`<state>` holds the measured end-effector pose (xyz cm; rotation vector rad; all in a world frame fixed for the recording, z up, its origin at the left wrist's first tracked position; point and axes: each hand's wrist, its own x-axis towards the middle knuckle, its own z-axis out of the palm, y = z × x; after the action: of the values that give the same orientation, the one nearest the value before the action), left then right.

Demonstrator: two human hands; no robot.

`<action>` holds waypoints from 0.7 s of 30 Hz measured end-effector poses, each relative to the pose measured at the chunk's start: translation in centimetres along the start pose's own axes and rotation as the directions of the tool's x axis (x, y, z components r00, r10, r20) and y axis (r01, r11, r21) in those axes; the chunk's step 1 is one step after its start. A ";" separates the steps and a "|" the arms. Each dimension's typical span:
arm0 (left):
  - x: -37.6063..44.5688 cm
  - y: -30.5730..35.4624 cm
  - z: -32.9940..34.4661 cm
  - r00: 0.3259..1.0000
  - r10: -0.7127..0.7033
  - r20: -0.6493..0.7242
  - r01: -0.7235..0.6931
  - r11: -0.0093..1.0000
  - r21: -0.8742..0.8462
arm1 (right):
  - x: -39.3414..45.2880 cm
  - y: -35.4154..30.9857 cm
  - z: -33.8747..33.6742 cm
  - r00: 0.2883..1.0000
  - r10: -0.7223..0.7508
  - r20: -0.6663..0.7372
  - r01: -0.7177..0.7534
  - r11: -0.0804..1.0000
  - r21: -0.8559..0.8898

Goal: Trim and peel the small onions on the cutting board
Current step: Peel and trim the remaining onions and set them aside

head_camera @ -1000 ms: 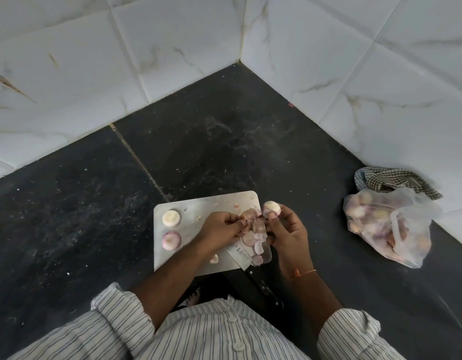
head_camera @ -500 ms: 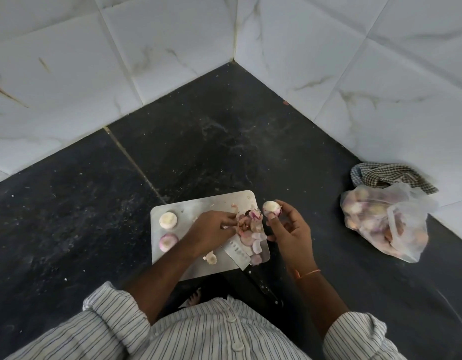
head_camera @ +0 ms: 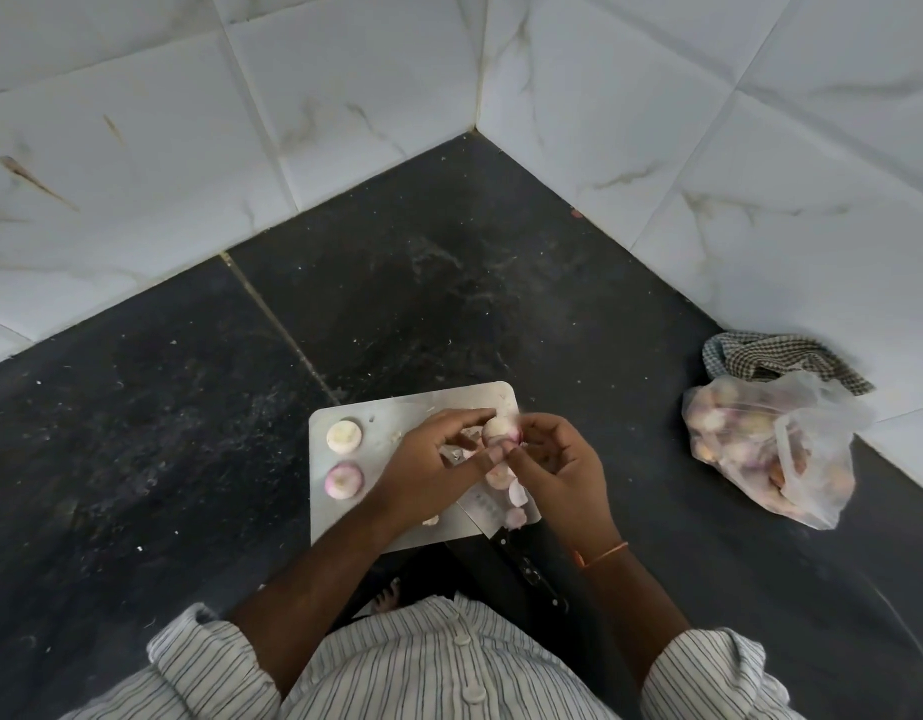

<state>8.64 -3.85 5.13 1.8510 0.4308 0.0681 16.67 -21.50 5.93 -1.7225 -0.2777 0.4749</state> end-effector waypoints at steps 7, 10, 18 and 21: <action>-0.2 0.6 -0.6 0.998 -0.066 -0.006 0.066 0.995 -0.072 | -0.2 -0.1 0.0 0.999 -0.005 0.033 0.006 0.999 -0.032; -0.3 0.9 -0.7 0.996 -0.079 0.028 0.081 0.993 -0.082 | -0.2 0.0 -0.3 0.999 -0.020 0.038 0.023 0.998 -0.064; -0.3 1.1 -1.3 0.981 -0.121 0.152 0.148 0.971 -0.185 | 0.2 -0.2 -1.2 0.990 -0.121 0.066 0.132 0.972 -0.195; -0.4 1.1 -1.2 0.973 -0.145 0.179 0.182 0.959 -0.216 | 0.4 -0.1 -1.3 0.989 -0.131 0.069 0.144 0.955 -0.258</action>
<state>8.18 -3.14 6.58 1.5720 0.4419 -0.1396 17.67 -22.42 6.18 -1.9347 -0.5136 0.3928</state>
